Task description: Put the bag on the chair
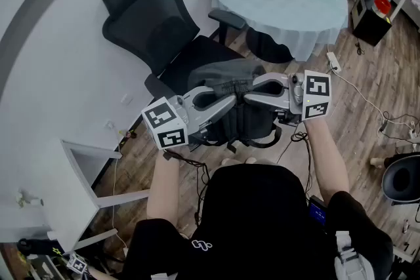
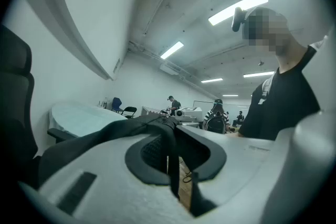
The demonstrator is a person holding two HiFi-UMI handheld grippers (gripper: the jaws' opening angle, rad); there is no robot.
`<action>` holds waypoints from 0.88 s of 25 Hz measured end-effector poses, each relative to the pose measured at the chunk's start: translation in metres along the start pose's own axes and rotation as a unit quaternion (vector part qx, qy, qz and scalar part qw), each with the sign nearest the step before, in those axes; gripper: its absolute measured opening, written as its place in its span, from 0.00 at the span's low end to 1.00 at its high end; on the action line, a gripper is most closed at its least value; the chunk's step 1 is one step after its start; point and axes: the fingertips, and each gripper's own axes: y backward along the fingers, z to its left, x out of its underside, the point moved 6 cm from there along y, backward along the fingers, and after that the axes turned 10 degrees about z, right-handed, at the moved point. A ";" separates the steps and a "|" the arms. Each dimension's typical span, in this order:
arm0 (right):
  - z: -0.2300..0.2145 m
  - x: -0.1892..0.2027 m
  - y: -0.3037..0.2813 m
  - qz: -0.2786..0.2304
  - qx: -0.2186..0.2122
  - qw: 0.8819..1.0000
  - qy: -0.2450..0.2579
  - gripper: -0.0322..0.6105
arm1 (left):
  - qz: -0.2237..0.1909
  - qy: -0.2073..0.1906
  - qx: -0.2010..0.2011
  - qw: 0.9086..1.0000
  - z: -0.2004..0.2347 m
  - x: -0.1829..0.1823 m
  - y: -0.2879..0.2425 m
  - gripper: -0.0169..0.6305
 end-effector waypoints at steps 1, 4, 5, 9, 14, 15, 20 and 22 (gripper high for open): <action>0.000 0.001 0.000 0.002 -0.002 1.000 0.001 0.11 | 0.002 -0.001 -0.004 1.000 0.000 0.001 -0.001 0.08; -0.002 0.003 0.002 0.007 -0.008 1.000 0.005 0.11 | 0.003 -0.004 -0.012 1.000 -0.001 0.002 -0.003 0.08; -0.002 0.003 0.003 0.009 -0.010 1.000 0.006 0.11 | 0.002 -0.004 -0.014 1.000 -0.001 0.003 -0.004 0.08; -0.002 0.005 0.002 0.010 -0.017 1.000 0.000 0.11 | 0.002 -0.003 -0.024 1.000 -0.003 0.005 -0.003 0.08; -0.004 0.011 0.002 0.010 -0.027 1.000 -0.007 0.11 | 0.008 0.005 -0.034 0.999 -0.002 0.011 -0.005 0.08; -0.004 0.013 0.002 0.010 -0.029 0.999 -0.007 0.11 | 0.010 0.008 -0.037 0.999 -0.003 0.013 -0.006 0.08; -0.007 0.014 0.000 0.009 -0.038 0.999 0.001 0.11 | 0.010 0.017 -0.053 0.998 -0.003 0.014 -0.005 0.08; -0.011 0.013 -0.003 0.008 -0.043 0.999 0.002 0.11 | 0.008 0.017 -0.061 0.998 0.000 0.014 -0.002 0.08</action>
